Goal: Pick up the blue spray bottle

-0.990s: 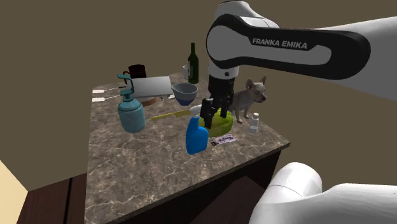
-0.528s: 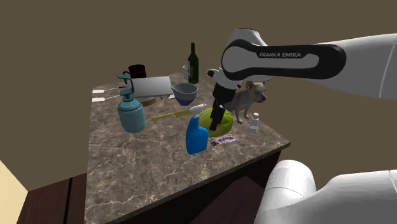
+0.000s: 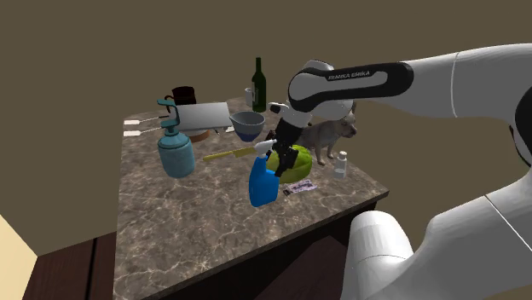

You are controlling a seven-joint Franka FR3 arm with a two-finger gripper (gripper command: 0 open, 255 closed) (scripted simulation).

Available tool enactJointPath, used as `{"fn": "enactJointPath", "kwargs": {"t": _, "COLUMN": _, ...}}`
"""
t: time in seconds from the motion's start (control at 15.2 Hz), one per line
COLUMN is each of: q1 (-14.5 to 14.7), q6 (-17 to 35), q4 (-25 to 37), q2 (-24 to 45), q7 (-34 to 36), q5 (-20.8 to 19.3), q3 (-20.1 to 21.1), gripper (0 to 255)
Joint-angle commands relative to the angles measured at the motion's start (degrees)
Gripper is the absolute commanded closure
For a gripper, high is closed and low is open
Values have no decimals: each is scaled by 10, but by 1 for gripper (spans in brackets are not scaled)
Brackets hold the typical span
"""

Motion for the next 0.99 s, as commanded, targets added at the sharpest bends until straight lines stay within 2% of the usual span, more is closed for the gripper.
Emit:
{"fn": "enactJointPath", "kwargs": {"t": 0.0, "q1": 11, "q6": 13, "q4": -4, "q2": 6, "q7": -15, "q5": -1, "q3": -16, "gripper": 0}}
{"fn": "enactJointPath", "kwargs": {"t": 0.26, "q1": 21, "q6": 48, "q4": -25, "q2": 18, "q7": -29, "q5": -4, "q3": -42, "gripper": 0}}
{"fn": "enactJointPath", "kwargs": {"t": 0.4, "q1": 21, "q6": 48, "q4": -25, "q2": 18, "q7": -29, "q5": -4, "q3": -42, "gripper": 0}}
{"fn": "enactJointPath", "kwargs": {"t": 0.46, "q1": 20, "q6": 48, "q4": -26, "q2": 17, "q7": -28, "q5": -4, "q3": -41, "gripper": 255}}
{"fn": "enactJointPath", "kwargs": {"t": 0.92, "q1": 19, "q6": 47, "q4": -26, "q2": 16, "q7": -28, "q5": -4, "q3": -41, "gripper": 255}}
